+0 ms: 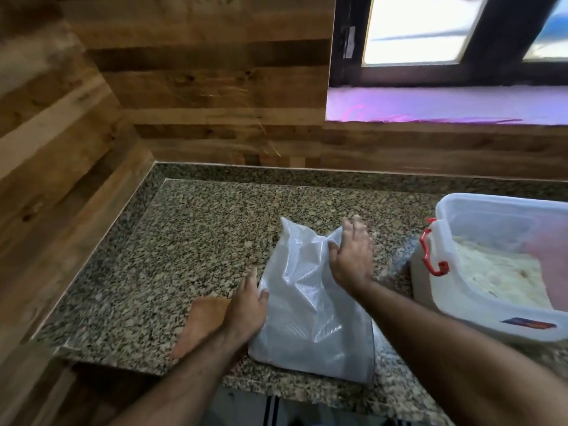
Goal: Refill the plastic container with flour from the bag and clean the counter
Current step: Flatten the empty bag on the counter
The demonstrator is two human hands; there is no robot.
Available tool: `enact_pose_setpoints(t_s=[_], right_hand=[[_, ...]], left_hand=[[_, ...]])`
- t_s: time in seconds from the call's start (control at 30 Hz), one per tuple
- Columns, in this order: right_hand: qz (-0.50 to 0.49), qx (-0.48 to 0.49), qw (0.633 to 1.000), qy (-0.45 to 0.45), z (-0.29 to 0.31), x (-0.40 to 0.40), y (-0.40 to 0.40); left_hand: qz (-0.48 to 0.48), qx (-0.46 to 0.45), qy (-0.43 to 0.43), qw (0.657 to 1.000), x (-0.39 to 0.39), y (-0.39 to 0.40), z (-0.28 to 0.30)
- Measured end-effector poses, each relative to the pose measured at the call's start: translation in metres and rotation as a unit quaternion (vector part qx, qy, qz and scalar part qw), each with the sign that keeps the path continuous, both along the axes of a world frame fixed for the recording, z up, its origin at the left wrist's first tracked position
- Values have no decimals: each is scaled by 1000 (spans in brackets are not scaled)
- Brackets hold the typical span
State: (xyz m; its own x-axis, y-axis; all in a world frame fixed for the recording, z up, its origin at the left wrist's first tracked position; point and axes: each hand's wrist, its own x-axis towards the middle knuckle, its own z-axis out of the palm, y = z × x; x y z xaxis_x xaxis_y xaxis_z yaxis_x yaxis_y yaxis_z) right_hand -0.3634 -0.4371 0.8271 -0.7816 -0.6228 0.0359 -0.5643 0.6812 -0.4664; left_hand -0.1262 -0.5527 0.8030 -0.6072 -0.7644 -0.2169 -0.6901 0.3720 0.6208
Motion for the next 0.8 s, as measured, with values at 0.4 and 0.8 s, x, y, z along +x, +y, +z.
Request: enact_pose_setpoints(t_s=[0.4,0.8], right_hand=[[224,189,956,28,-47,38,16],[200,237,951,0,-52,27,18]], left_hand=[[-334,-263,-203,882,-61,-27,-2],[-299,-196,-226,906,-56,-29,-24]])
